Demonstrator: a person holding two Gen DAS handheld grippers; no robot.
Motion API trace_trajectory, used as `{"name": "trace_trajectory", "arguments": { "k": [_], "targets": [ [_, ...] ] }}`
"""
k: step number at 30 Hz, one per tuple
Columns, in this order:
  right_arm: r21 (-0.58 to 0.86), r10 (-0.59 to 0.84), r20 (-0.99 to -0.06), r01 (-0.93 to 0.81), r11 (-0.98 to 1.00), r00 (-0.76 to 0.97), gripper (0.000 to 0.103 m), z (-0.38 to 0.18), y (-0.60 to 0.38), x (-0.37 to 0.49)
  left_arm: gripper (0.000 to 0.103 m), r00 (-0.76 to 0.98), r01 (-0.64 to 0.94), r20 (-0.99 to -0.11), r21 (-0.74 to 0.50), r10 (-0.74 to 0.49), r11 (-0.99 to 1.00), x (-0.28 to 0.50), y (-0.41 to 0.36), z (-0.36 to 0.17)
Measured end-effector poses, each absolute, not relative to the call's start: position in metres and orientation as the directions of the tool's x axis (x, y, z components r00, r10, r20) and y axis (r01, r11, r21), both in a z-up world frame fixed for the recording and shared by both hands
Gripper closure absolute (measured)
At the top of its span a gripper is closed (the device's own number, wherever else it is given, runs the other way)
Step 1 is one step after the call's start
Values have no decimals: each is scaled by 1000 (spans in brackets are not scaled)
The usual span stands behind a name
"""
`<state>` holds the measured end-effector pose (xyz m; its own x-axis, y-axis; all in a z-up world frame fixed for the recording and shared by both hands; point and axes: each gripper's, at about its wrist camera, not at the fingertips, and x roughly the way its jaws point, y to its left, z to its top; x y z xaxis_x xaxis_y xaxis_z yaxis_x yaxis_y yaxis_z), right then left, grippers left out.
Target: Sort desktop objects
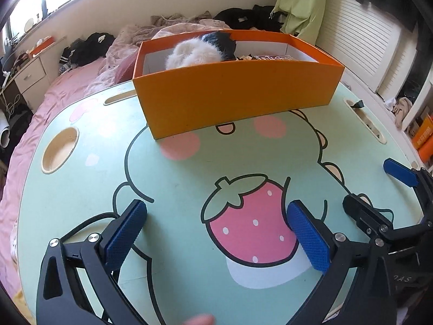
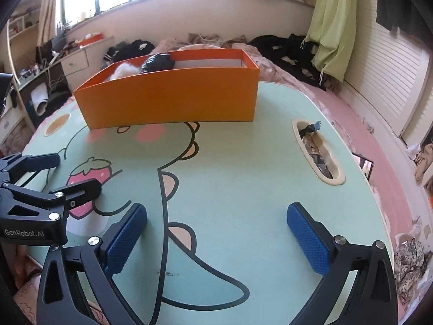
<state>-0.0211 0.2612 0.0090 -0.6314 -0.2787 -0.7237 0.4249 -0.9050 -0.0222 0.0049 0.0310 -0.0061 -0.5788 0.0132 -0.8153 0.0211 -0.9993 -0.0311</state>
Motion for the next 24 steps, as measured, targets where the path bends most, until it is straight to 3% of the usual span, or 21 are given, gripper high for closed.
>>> {"name": "trace_trajectory", "arguments": {
  "k": [24],
  "targets": [
    [-23,-280,-721,426,-904,-634,0,9,260,-20,0,-580,21,-814,-35,16,-999,3,26,-8]
  ]
}}
